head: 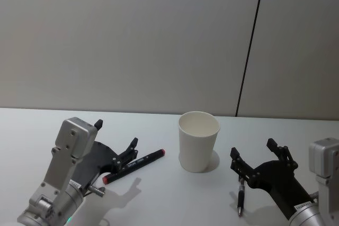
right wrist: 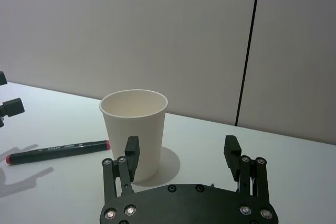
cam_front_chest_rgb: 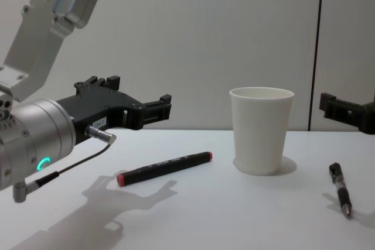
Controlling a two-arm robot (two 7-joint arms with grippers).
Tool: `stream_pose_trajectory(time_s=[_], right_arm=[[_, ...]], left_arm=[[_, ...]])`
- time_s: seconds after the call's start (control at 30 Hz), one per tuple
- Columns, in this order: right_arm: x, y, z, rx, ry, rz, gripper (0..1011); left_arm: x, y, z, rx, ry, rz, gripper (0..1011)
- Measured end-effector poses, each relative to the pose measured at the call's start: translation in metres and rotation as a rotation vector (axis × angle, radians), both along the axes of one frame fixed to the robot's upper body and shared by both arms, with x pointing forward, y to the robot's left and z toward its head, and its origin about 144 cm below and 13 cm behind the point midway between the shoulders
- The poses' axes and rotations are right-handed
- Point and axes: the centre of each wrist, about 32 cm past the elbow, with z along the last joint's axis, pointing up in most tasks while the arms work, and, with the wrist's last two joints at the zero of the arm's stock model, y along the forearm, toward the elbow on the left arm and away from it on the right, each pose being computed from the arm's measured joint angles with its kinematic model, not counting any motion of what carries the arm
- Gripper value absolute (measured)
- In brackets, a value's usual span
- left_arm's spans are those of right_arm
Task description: Place the pen into the pen holder.
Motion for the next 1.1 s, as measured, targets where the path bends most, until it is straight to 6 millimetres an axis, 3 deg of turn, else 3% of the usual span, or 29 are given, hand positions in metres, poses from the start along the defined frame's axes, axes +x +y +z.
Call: stream_pose_trajectory(time_s=[1.1], right_arm=[[0.0000,0.0000,0.0000,0.000,0.000,0.000,1001]], left_arm=[[0.0000,0.0000,0.0000,0.000,0.000,0.000,1003]])
